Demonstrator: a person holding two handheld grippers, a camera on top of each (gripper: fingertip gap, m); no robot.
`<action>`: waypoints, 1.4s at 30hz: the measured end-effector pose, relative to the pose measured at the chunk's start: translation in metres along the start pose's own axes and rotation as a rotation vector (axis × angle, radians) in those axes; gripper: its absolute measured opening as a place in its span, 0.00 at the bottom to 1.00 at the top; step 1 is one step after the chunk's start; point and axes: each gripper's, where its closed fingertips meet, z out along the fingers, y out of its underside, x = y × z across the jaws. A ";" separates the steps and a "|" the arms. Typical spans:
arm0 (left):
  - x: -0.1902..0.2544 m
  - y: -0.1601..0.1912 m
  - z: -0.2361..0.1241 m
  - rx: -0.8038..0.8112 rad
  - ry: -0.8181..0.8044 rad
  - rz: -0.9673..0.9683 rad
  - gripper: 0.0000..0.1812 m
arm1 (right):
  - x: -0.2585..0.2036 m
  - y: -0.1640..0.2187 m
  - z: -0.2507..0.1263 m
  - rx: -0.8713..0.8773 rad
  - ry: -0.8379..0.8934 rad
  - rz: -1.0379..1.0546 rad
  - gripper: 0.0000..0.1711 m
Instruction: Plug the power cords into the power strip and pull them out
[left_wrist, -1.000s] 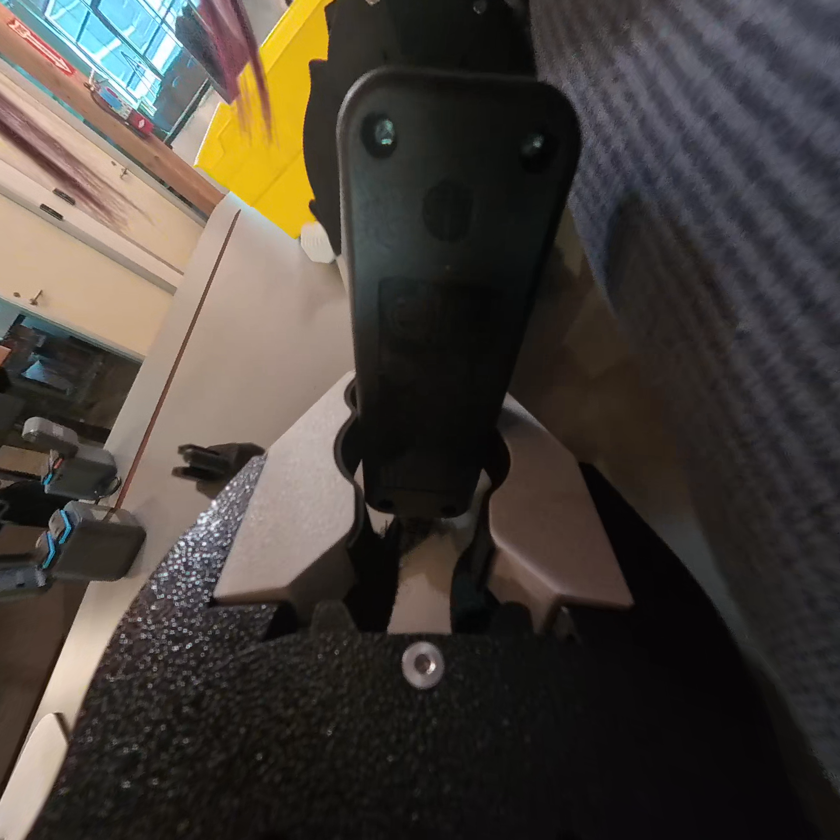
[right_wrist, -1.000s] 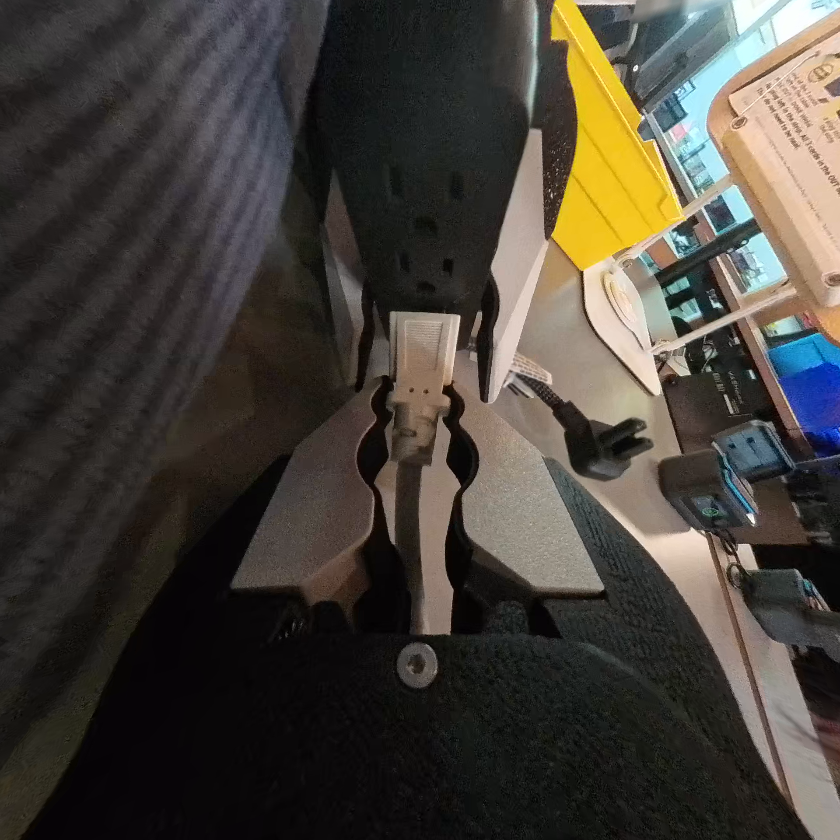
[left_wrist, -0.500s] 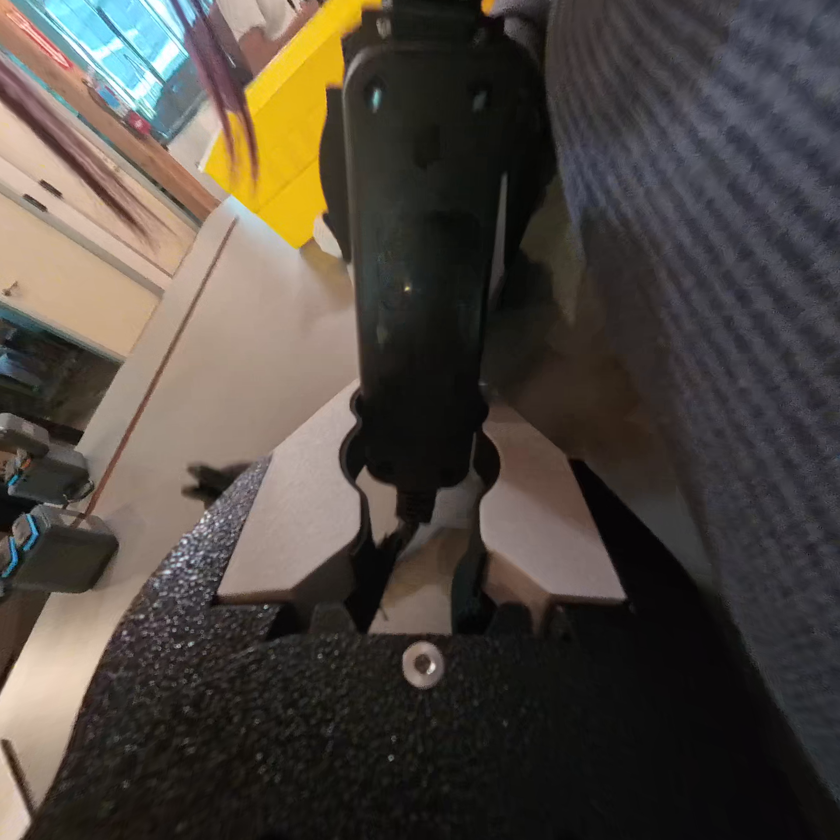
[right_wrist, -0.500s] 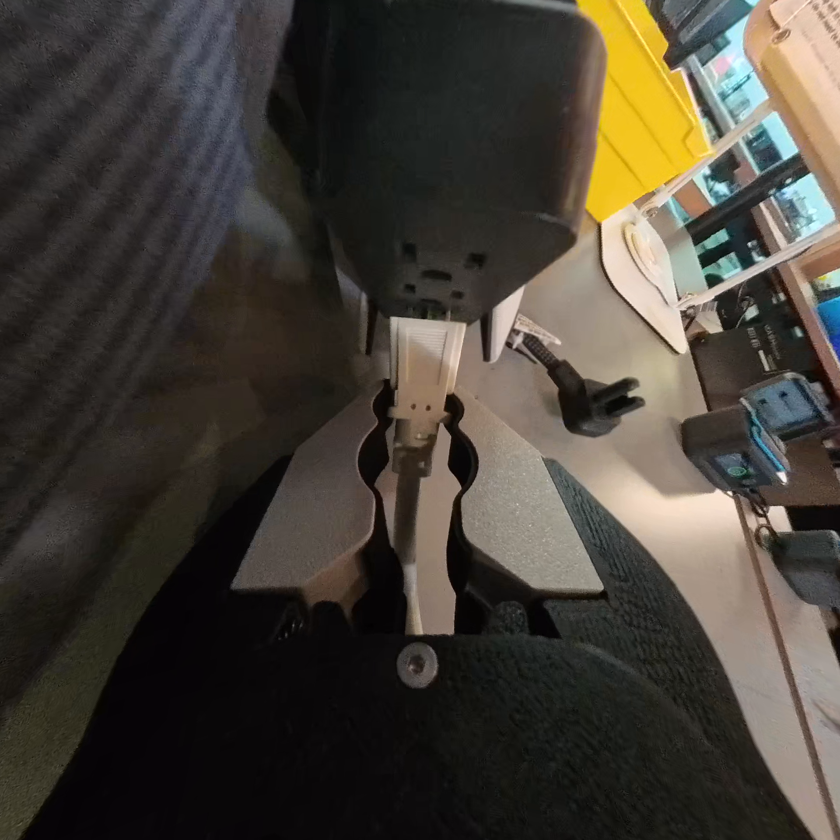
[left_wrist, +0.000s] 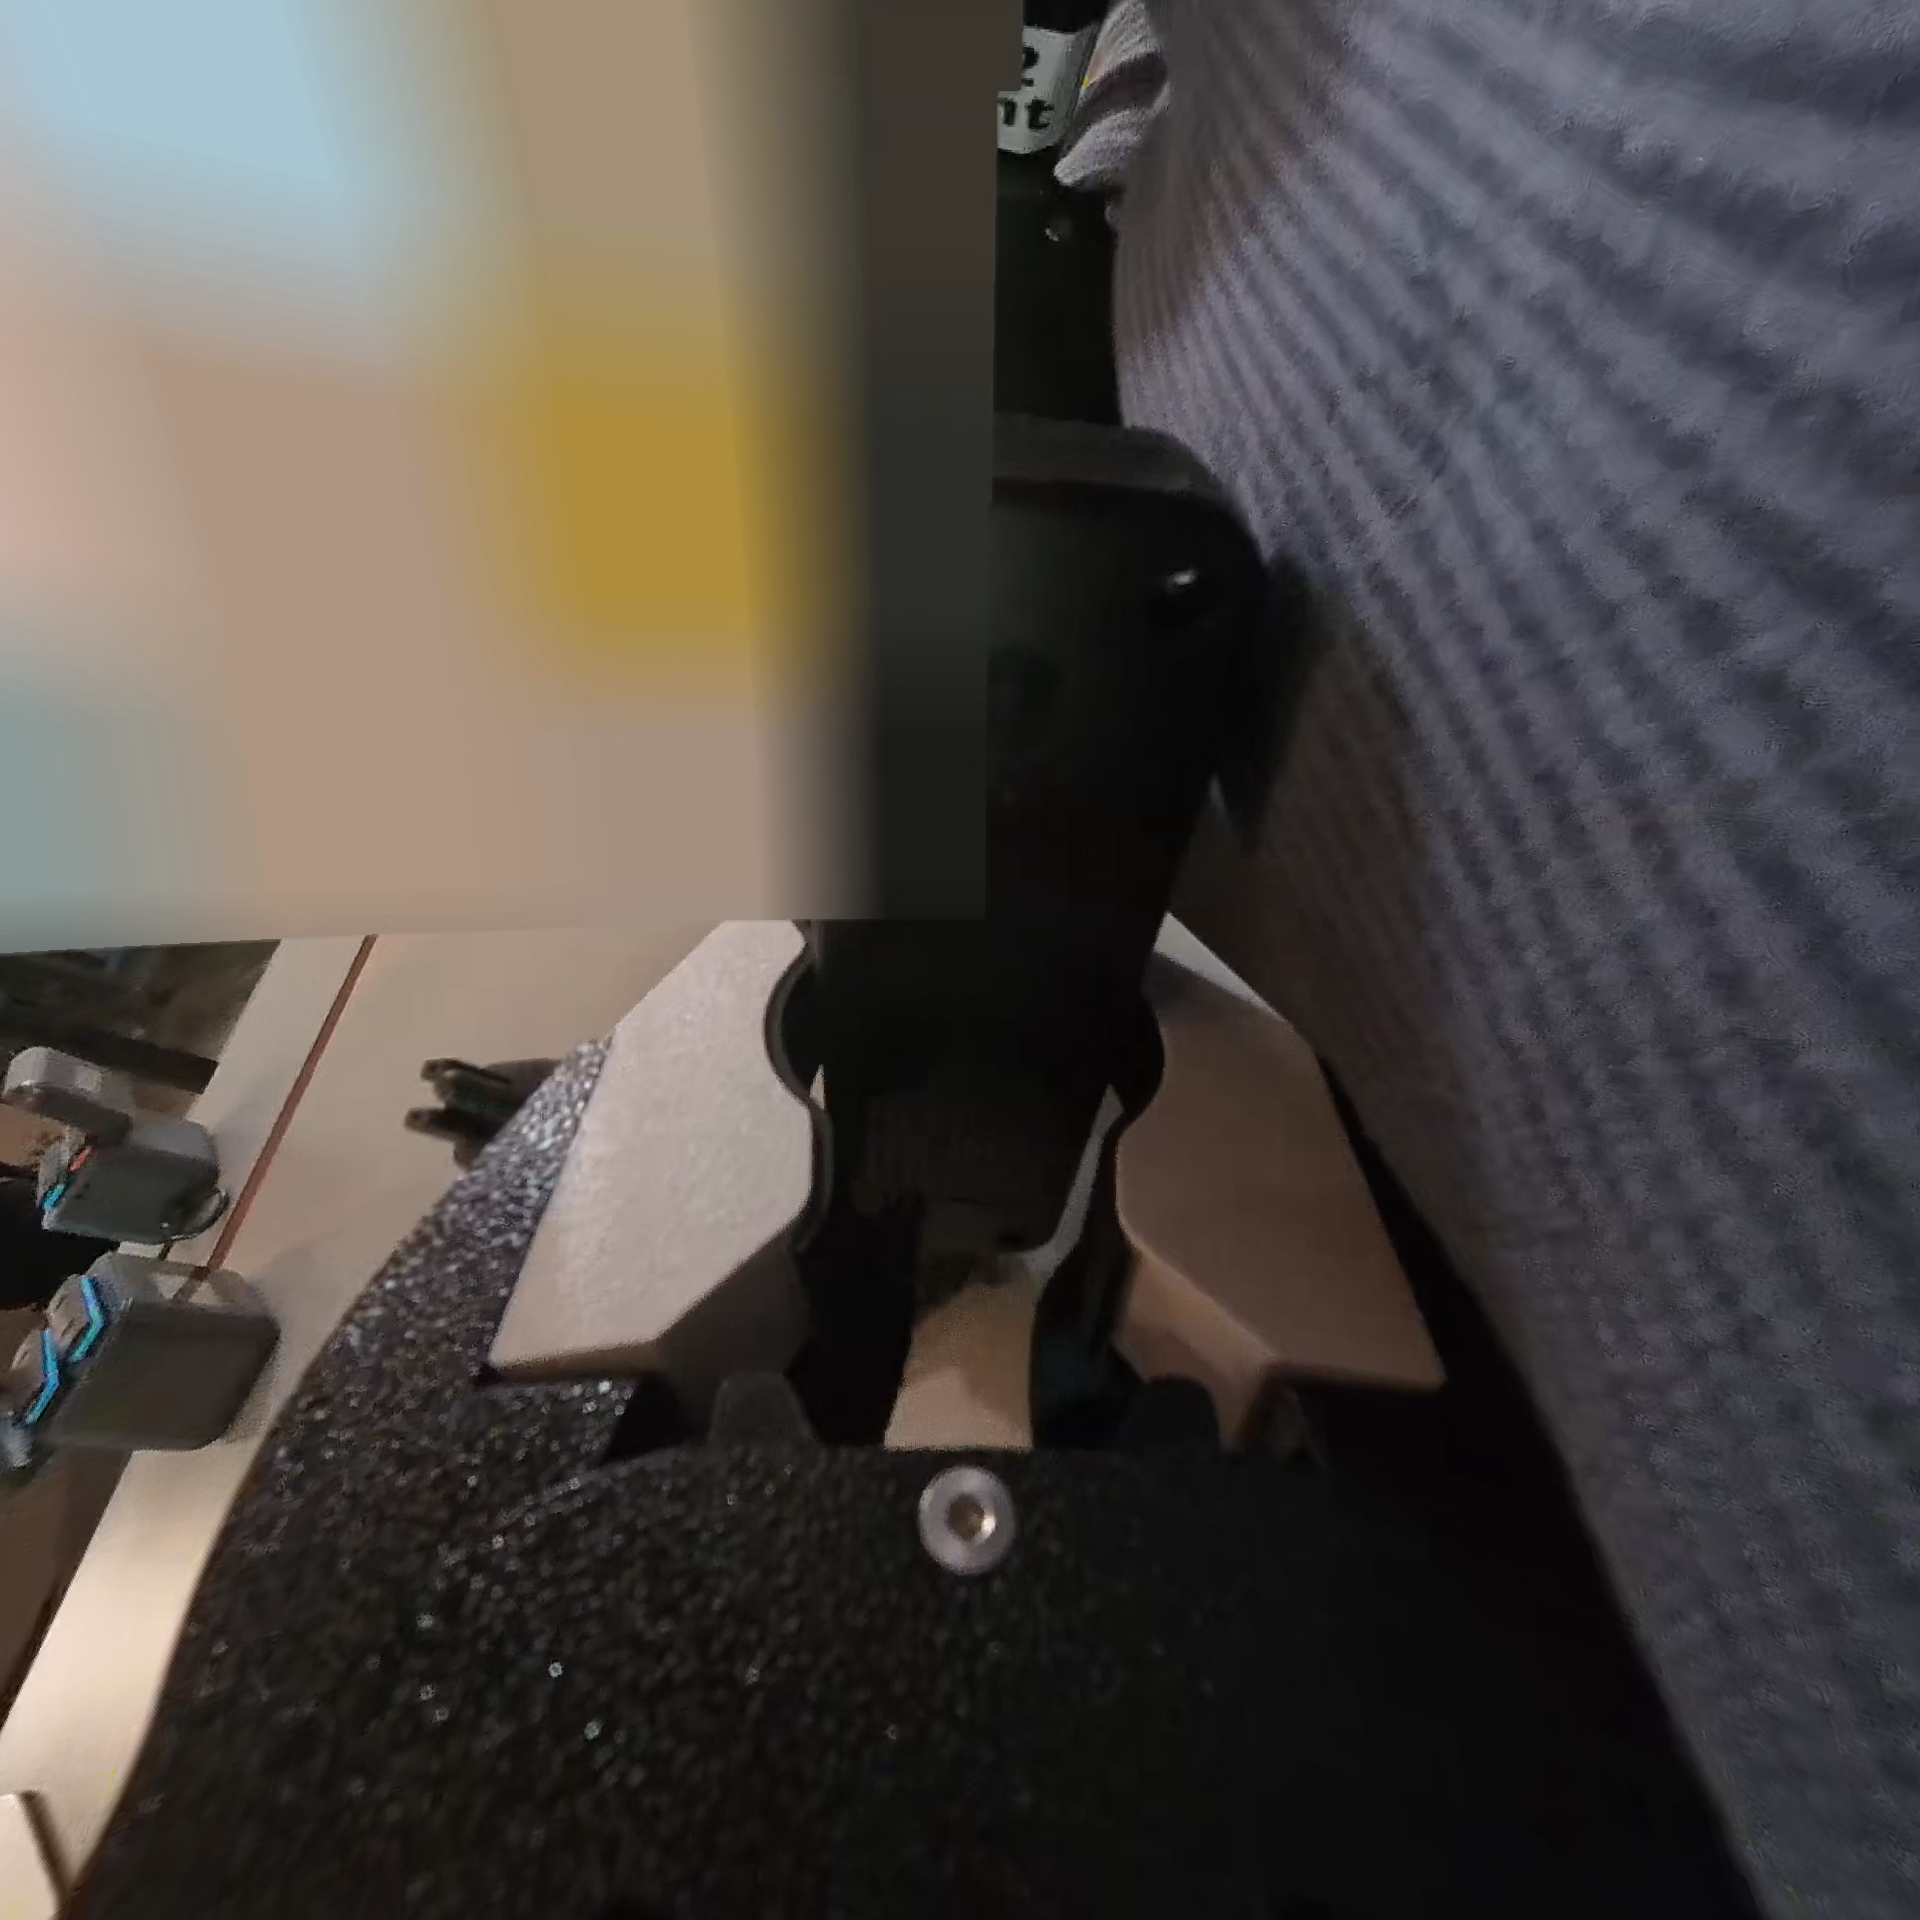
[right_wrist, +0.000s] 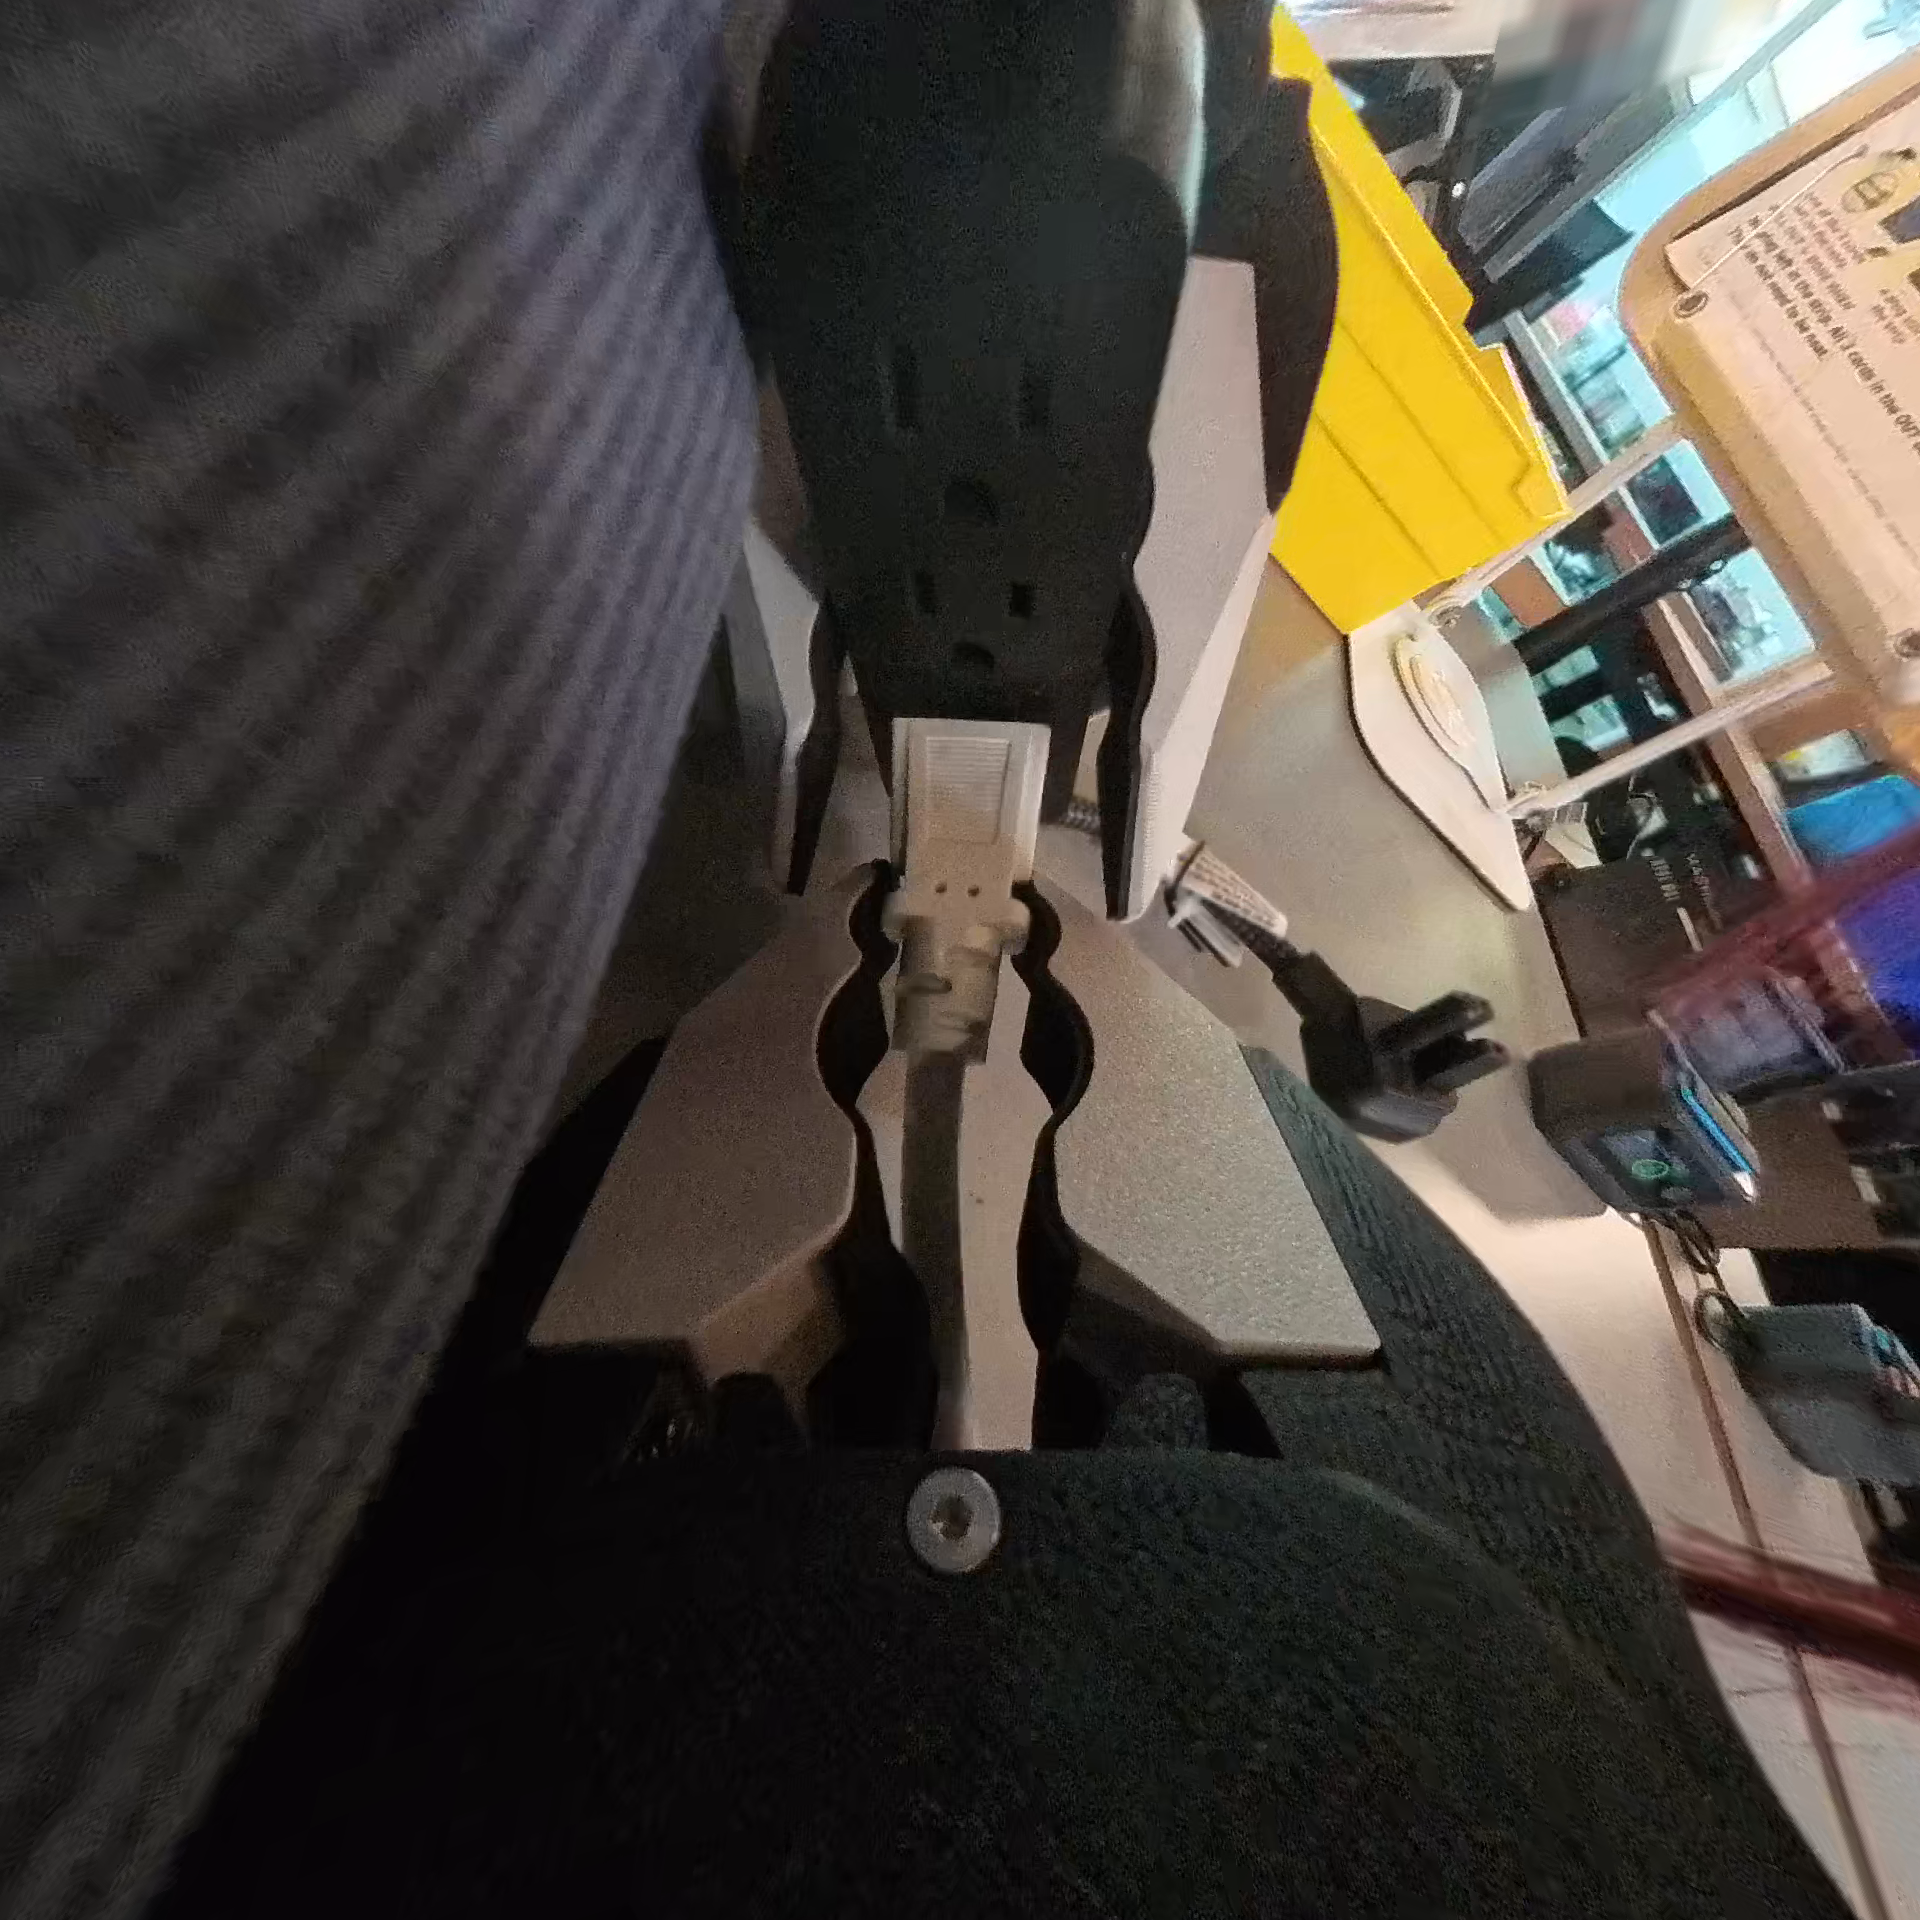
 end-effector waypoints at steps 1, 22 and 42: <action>-0.001 0.000 0.001 -0.001 -0.003 -0.003 0.27 | 0.000 0.000 -0.002 0.006 0.000 0.007 0.12; -0.038 0.022 -0.009 -0.005 -0.119 -0.160 0.25 | 0.026 0.033 -0.044 -0.055 0.182 0.094 0.12; -0.065 0.050 -0.008 -0.104 -0.220 -0.078 0.42 | 0.106 0.029 -0.048 -0.169 0.487 -0.055 0.13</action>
